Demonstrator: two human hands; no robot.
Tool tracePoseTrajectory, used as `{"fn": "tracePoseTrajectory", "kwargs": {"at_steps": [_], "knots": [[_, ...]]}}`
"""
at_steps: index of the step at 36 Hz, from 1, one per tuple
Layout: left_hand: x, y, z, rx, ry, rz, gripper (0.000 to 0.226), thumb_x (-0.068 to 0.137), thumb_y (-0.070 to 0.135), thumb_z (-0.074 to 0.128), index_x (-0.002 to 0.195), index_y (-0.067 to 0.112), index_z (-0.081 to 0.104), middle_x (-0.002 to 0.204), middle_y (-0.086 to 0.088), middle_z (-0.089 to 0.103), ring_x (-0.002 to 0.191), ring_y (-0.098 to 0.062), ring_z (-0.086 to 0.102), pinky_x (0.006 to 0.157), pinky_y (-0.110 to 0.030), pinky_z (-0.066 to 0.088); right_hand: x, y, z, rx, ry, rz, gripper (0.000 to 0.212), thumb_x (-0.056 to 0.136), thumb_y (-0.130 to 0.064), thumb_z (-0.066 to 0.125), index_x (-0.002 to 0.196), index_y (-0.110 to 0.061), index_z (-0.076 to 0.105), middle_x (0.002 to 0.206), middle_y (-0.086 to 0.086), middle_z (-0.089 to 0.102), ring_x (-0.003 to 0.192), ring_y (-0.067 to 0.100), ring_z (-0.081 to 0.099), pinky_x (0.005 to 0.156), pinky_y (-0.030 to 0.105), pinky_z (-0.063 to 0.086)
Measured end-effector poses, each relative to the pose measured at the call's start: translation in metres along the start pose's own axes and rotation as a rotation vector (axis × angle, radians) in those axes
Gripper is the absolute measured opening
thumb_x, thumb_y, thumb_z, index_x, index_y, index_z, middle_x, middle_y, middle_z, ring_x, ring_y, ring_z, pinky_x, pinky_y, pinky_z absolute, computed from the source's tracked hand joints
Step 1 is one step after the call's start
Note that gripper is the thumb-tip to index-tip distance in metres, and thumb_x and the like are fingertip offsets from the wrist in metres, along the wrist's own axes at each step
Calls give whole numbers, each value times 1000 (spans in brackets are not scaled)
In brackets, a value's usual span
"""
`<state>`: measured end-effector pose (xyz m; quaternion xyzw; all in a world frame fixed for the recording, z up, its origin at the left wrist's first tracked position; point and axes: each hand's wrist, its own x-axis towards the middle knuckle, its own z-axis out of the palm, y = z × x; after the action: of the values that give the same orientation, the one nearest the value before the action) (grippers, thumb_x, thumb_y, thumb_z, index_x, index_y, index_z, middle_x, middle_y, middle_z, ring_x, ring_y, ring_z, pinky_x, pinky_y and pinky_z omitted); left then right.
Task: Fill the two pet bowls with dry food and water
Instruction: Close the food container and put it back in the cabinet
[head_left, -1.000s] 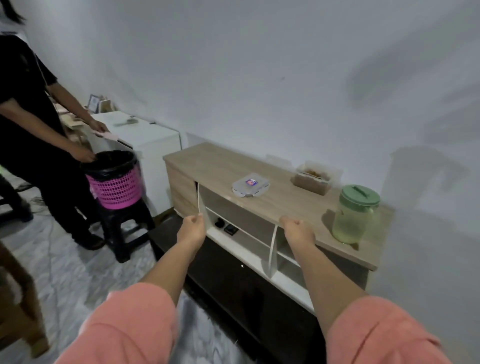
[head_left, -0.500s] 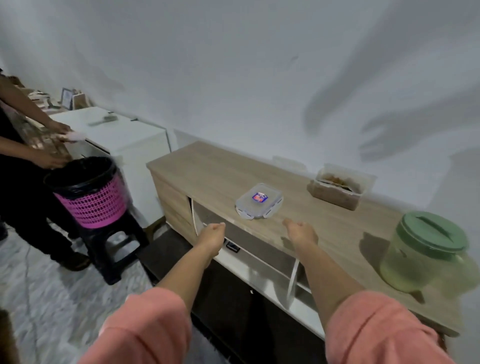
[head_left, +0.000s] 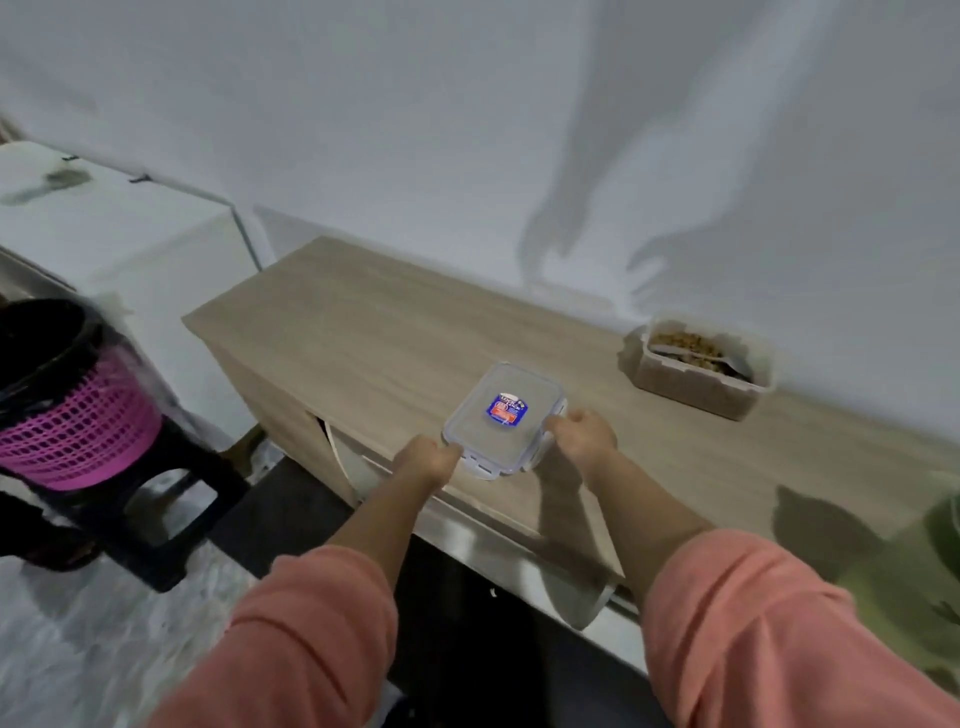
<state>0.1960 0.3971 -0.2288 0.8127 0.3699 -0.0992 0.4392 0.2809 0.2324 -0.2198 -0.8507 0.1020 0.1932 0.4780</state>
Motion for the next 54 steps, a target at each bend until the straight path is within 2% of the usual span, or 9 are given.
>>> {"fn": "tracePoseTrajectory", "kwargs": {"at_steps": [12, 17, 20, 24, 28, 33, 39, 48, 54], "knots": [[105, 24, -22, 78, -253, -37, 44, 85, 28, 69, 109, -8, 63, 103, -18, 66, 93, -27, 65, 83, -30, 54, 55, -26, 36, 107, 120, 120, 65, 87, -24, 62, 146, -12, 34, 145, 10, 45, 131, 28, 45, 111, 38, 36], [152, 19, -24, 56, -422, 3, 30, 73, 32, 74, 76, 4, 63, 93, -20, 72, 89, -31, 71, 89, -46, 56, 65, -30, 46, 200, 248, 195, 64, 89, -26, 61, 145, -8, 35, 147, 12, 43, 134, 29, 42, 109, 35, 34], [201, 8, -10, 29, -417, 38, 61, 46, 49, 69, 84, 1, 67, 99, -25, 70, 92, -36, 70, 84, -52, 57, 62, -25, 45, 215, 335, 249, 53, 88, -26, 60, 136, -4, 48, 133, 14, 55, 127, 30, 49, 101, 31, 39], [165, 57, -34, -135, -440, 53, 29, 56, 38, 62, 80, 21, 64, 105, -9, 69, 98, -29, 67, 85, -51, 56, 53, -13, 38, 288, 361, 261, 33, 70, -30, 64, 95, -9, 67, 85, 12, 61, 83, 29, 60, 71, 37, 47], [124, 104, -33, -224, -625, 131, 27, 87, 13, 53, 103, 35, 53, 100, 3, 62, 90, -27, 62, 81, -55, 55, 42, -3, 13, 520, 459, 278, 18, 82, -15, 66, 97, -8, 58, 78, 13, 58, 60, 23, 53, 50, 27, 43], [116, 127, -9, -301, -760, 207, 70, 89, -7, 51, 140, 37, 35, 125, -1, 53, 104, -31, 60, 73, -49, 55, 28, 5, -23, 652, 537, 238, 26, 87, -15, 64, 108, -7, 51, 98, 17, 58, 80, 27, 56, 64, 34, 48], [93, 162, 36, -285, -611, 356, 39, 88, 7, 65, 125, 2, 52, 124, -15, 61, 94, -25, 59, 71, -37, 52, 21, 16, -76, 729, 663, 202, 30, 88, -12, 63, 107, -14, 41, 106, 14, 55, 74, 24, 55, 55, 26, 45], [70, 219, 83, -181, -368, 443, 48, 87, 26, 67, 128, 3, 57, 130, -10, 61, 117, -27, 59, 100, -32, 44, 57, 21, -140, 616, 767, 198, 29, 83, -21, 69, 98, -15, 45, 87, 6, 53, 73, 19, 47, 74, 34, 42], [73, 245, 112, -105, -258, 444, 40, 91, 25, 59, 127, 6, 59, 130, -13, 61, 119, -30, 57, 94, -29, 43, 94, 30, -171, 575, 730, 185, 24, 83, -22, 69, 81, -17, 45, 76, -1, 48, 61, 12, 42, 51, 24, 33]]}}
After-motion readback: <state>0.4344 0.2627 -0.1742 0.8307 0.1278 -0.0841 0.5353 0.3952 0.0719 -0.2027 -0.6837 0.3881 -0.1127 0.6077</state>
